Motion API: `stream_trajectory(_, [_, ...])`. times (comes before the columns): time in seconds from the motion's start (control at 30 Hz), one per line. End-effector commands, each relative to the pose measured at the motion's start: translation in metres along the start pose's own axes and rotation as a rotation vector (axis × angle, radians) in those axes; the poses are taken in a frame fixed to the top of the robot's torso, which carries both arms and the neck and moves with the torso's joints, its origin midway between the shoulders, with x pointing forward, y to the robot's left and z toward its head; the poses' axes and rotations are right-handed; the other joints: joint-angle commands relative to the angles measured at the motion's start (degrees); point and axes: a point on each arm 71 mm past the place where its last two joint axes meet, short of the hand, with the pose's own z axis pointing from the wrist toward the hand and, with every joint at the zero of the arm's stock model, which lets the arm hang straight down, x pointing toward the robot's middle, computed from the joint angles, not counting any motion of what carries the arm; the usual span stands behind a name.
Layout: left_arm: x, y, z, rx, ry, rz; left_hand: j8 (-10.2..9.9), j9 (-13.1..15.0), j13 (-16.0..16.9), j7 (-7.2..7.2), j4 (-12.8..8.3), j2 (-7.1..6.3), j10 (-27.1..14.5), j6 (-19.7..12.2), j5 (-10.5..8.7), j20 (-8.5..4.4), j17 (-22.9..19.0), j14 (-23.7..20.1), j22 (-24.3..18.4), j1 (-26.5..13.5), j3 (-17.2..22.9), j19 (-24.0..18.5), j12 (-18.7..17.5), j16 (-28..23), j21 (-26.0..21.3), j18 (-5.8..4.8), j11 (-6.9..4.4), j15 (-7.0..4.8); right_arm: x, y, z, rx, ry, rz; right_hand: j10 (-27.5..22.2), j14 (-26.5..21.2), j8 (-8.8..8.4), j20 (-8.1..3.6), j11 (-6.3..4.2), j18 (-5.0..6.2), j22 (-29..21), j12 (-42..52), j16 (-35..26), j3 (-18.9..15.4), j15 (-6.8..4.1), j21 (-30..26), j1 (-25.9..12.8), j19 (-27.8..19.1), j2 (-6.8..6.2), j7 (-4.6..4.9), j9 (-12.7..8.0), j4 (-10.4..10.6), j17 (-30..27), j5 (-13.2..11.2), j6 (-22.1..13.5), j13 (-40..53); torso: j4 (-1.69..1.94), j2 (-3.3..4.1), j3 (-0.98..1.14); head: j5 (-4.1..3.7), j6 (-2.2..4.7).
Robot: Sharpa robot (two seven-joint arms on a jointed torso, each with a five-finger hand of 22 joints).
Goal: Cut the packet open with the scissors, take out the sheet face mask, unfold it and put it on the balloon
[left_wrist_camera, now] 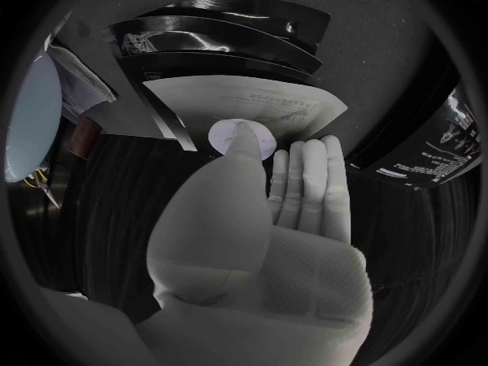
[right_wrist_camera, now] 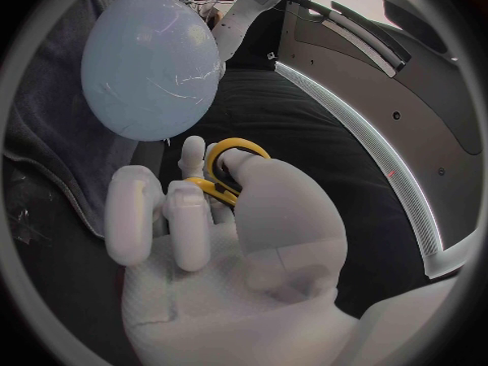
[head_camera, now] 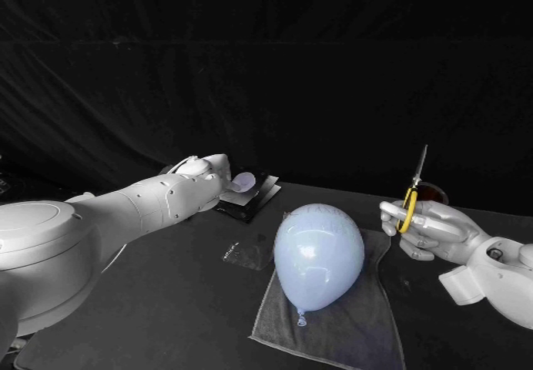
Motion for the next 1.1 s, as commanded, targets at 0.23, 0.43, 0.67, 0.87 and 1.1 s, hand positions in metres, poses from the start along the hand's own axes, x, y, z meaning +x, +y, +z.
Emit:
stream_trajectory(0.23, [0.035,0.016,-0.006,-0.05,0.157,-0.033,-2.89,-2.83,-2.77,1.16,0.08,1.77,4.22,4.1,0.09,0.72,-0.69,1.1,9.78,2.77,0.25,1.29,-3.97,0.54,12.91,-0.07,-1.07,-1.0,0.001,0.001,0.0,-0.01,0.015,-0.008,24.0,5.83,0.03,-0.08,-8.99,-0.13,5.59,68.62,0.15,0.28,-0.29,-0.34,0.77,-0.33,0.21,-0.17,0.05,-0.32,14.07,-0.15,0.37,15.05,0.04,0.01,-0.02,0.07,0.04])
stream_trajectory(0.43, [0.033,0.018,-0.006,-0.04,0.141,-0.054,-4.34,-4.22,-4.0,0.18,0.12,2.82,6.5,7.42,0.09,0.36,-1.05,1.48,10.81,5.11,0.8,0.67,-5.92,0.62,14.43,-0.04,-1.97,-1.76,0.002,0.001,0.0,-0.01,0.016,-0.009,24.0,5.83,0.03,-0.08,-8.99,-0.13,5.59,68.62,0.15,0.28,-0.29,-0.34,0.77,-0.33,0.21,-0.17,0.05,-0.32,14.07,-0.15,0.37,15.05,-0.06,-0.01,0.02,0.29,0.13])
stream_trajectory(0.67, [0.03,0.021,-0.007,-0.034,0.12,-0.068,-6.82,-5.52,-4.7,0.88,0.09,-0.12,5.43,5.92,0.07,0.62,-1.35,1.26,11.34,0.88,-2.64,-0.41,-7.65,0.58,15.12,-0.25,-1.06,-0.99,0.001,0.001,0.0,-0.01,0.015,-0.012,24.0,5.83,0.03,-0.08,-8.99,-0.13,5.59,68.62,0.15,0.28,-0.29,-0.34,0.77,-0.33,0.21,-0.17,0.05,-0.32,14.07,-0.15,0.37,15.05,0.03,-0.01,0.0,0.22,0.26])
stream_trajectory(0.87, [0.02,0.027,-0.008,-0.025,0.088,-0.087,-7.73,-5.79,-4.4,1.66,0.19,-2.79,3.24,2.95,0.1,1.39,-2.01,-1.06,11.28,-2.69,-4.01,-2.39,-7.59,-0.51,14.73,-0.42,-0.26,-0.12,0.001,0.001,0.0,-0.01,0.014,-0.013,24.0,5.83,-0.05,-0.1,-9.0,-0.14,5.63,68.62,0.15,0.33,-0.31,-0.32,0.85,-0.31,0.22,-0.17,0.04,-0.4,14.07,-0.15,0.45,15.05,0.03,0.0,0.0,0.16,0.41])
stream_trajectory(1.1, [0.001,0.03,-0.007,-0.006,0.046,-0.11,-6.99,-5.39,-3.53,2.98,0.33,-6.01,-0.34,0.46,0.11,2.81,-3.35,-4.95,10.42,-5.69,-3.66,-5.38,-6.18,-2.82,13.03,-0.55,1.12,1.34,-0.001,0.001,0.0,-0.008,0.009,-0.015,24.0,5.83,-0.05,-0.1,-9.0,-0.14,5.63,68.62,0.15,0.33,-0.31,-0.32,0.85,-0.31,0.22,-0.17,0.04,-0.4,14.07,-0.15,0.45,15.05,0.0,0.03,-0.02,0.13,0.55])
